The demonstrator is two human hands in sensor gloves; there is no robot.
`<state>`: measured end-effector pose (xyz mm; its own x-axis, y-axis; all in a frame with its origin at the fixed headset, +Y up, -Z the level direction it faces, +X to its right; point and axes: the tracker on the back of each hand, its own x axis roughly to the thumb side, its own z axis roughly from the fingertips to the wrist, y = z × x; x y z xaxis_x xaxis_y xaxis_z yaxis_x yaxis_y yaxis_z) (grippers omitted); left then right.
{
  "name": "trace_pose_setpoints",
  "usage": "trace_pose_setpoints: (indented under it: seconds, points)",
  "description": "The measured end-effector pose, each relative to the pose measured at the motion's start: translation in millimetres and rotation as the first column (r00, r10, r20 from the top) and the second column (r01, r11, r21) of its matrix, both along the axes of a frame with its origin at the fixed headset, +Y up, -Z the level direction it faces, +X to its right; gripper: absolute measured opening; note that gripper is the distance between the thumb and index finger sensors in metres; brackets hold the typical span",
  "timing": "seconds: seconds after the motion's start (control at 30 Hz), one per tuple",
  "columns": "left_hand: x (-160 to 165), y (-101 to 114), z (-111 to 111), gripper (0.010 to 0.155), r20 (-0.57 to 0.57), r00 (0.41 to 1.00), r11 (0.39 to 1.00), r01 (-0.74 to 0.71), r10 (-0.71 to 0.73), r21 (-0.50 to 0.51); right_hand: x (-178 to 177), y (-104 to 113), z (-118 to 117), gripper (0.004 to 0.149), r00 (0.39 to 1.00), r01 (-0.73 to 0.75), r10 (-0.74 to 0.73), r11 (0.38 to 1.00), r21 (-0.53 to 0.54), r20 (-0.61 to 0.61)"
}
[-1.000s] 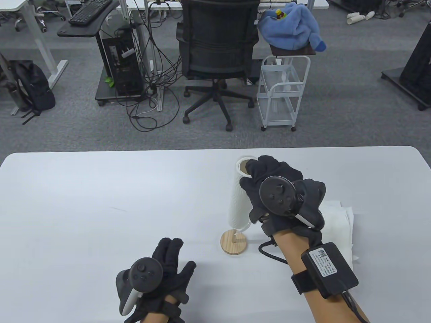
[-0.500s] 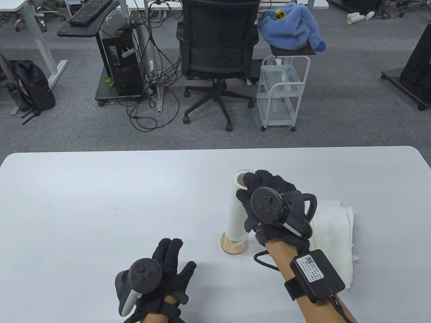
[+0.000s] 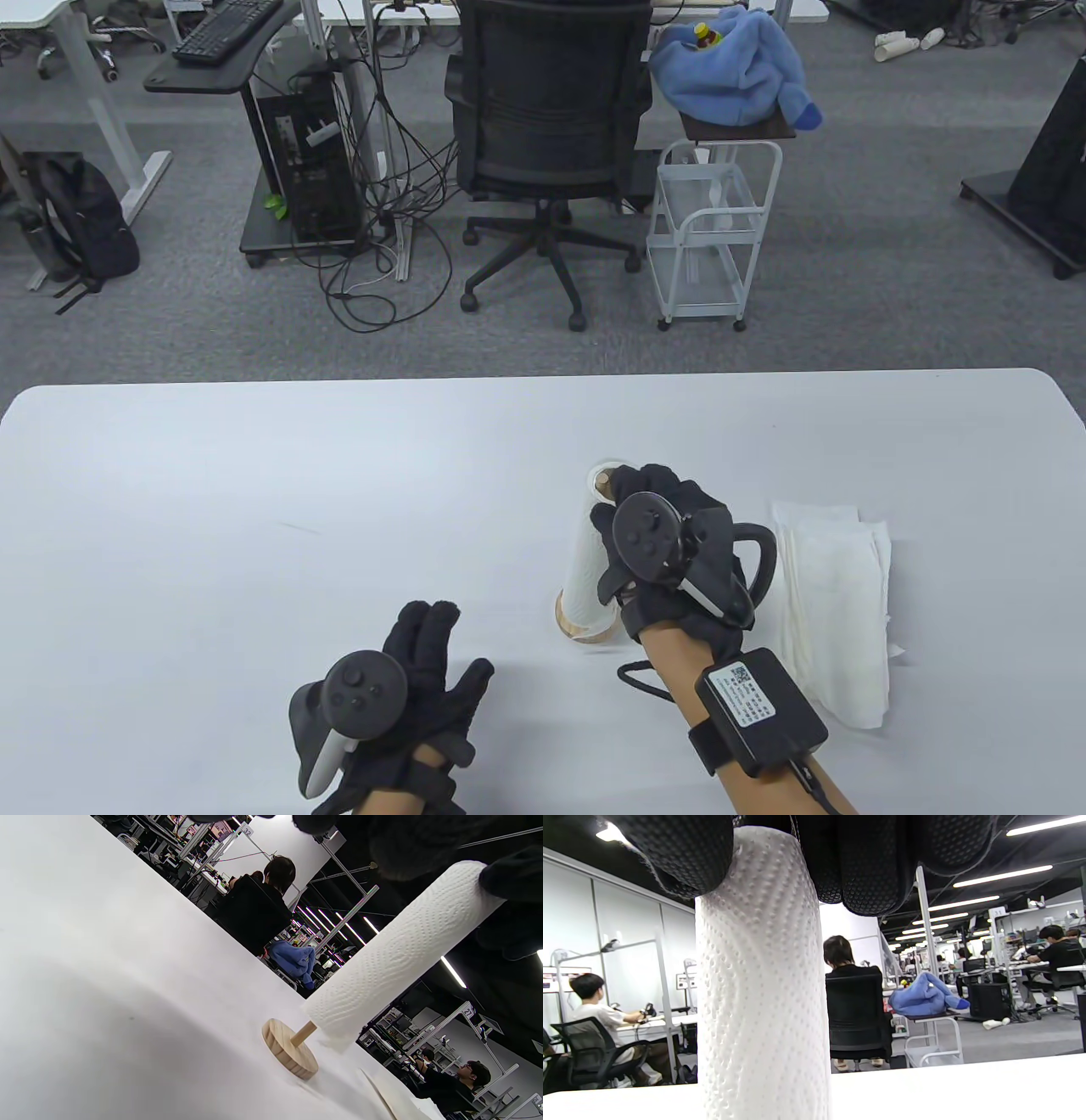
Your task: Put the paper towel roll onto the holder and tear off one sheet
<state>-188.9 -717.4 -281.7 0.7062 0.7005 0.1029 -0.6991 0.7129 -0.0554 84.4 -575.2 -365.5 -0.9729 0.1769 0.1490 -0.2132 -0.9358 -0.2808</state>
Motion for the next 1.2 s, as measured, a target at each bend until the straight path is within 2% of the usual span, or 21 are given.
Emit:
trace_pose_setpoints:
  seconds: [0.33,0.5,0.57,0.67,0.77,0.83,0.93,0.97,1.0,1.07,1.1,1.2]
  points:
    - [0,-1,0,0.075,0.001,1.0,1.0,-0.005,0.005,-0.008,-5,-28,-3,0.05,0.999,-0.027,0.029,0.998,-0.05,0.032]
    - [1,-2,-1,0.076,0.014,1.0,1.0,-0.011,0.012,-0.017,-9,-27,1,0.052,0.998,-0.056,0.057,0.998,-0.038,0.034]
    - [2,-2,-1,0.076,0.014,1.0,1.0,-0.016,0.017,-0.021,-9,-26,2,0.056,0.999,-0.024,0.026,0.998,-0.062,0.033]
    - [3,-3,-2,0.077,0.02,1.0,1.0,0.008,-0.007,-0.026,-2,-22,8,0.061,0.995,0.095,-0.097,0.99,-0.107,-0.012]
    - [8,-2,-3,0.079,0.058,0.998,1.0,0.009,-0.008,-0.013,16,-12,17,0.062,0.976,0.194,-0.2,0.978,-0.079,-0.081]
    - [16,4,-2,0.081,0.099,0.994,0.998,0.039,-0.044,0.054,47,-5,18,0.062,0.946,0.288,-0.291,0.957,-0.043,-0.144]
    - [25,17,2,0.083,0.089,0.991,0.984,0.089,-0.103,0.157,84,-10,6,0.063,0.88,0.408,-0.403,0.912,-0.037,-0.25]
    - [30,24,3,0.084,0.066,0.989,0.974,0.12,-0.134,0.19,94,-15,-2,0.063,0.839,0.449,-0.448,0.89,-0.072,-0.31]
    - [37,34,4,0.084,0.04,0.982,0.956,0.169,-0.184,0.238,103,-24,-12,0.064,0.788,0.474,-0.503,0.864,-0.171,-0.354]
    - [52,52,4,0.086,0.003,0.964,0.907,0.251,-0.267,0.338,108,-40,-23,0.069,0.745,0.477,-0.577,0.812,-0.336,-0.336]
    - [61,60,2,0.088,0.002,0.955,0.886,0.275,-0.298,0.374,107,-48,-28,0.071,0.734,0.461,-0.586,0.801,-0.383,-0.342]
    - [86,75,-14,0.093,0.064,0.955,0.89,0.245,-0.29,0.384,96,-58,-38,0.079,0.739,0.433,-0.578,0.801,-0.413,-0.346]
